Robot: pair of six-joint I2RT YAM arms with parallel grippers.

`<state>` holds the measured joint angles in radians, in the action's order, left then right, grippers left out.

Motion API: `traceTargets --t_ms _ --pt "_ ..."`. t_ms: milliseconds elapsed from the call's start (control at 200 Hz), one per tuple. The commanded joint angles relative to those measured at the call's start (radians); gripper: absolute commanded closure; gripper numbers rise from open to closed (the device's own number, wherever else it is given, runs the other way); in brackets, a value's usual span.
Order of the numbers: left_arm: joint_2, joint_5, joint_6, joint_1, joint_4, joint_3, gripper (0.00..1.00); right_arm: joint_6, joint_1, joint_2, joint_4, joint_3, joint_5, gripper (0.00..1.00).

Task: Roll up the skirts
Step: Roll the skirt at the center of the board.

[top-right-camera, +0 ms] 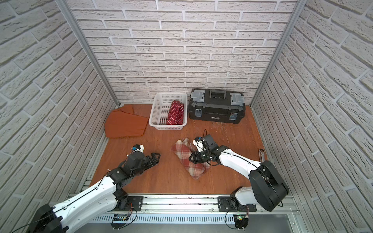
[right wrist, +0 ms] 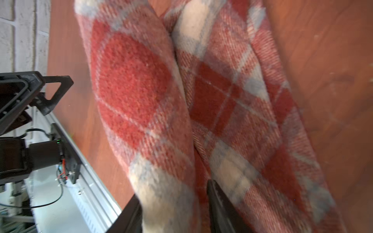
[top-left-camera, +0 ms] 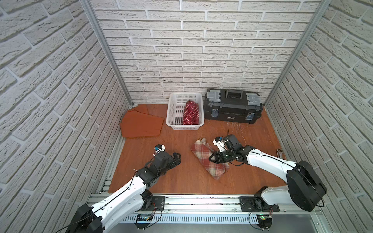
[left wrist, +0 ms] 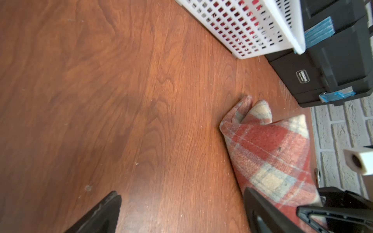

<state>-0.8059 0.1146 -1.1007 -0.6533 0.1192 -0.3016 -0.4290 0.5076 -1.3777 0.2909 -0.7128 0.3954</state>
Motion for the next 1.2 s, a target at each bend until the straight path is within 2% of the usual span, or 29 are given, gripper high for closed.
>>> traceTargets --t_ms 0,305,530,640,735,905,1195 --pt "-0.025 -0.004 -0.002 -0.015 -0.082 0.001 0.02 0.05 -0.006 0.019 0.04 -0.021 -0.099 0.52" --pt "-0.088 -0.01 -0.004 -0.029 -0.134 -0.008 0.02 0.021 -0.077 0.01 -0.007 -0.009 -0.123 0.51" --pt "-0.145 -0.025 -0.009 -0.04 -0.18 -0.019 0.02 0.049 -0.096 -0.065 0.055 -0.026 -0.206 0.51" --pt "-0.201 -0.024 -0.034 -0.076 -0.25 -0.029 0.02 0.041 -0.097 -0.084 0.093 -0.017 -0.236 0.51" --pt "-0.292 -0.023 -0.068 -0.134 -0.332 -0.058 0.02 0.011 -0.097 -0.09 0.147 -0.027 -0.273 0.53" --pt "-0.483 0.057 -0.162 -0.279 -0.481 -0.132 0.02 -0.051 -0.096 -0.085 0.208 -0.028 -0.295 0.64" --pt "-0.838 0.097 -0.305 -0.366 -0.86 -0.228 0.02 -0.108 -0.093 -0.076 0.126 0.056 -0.235 0.68"
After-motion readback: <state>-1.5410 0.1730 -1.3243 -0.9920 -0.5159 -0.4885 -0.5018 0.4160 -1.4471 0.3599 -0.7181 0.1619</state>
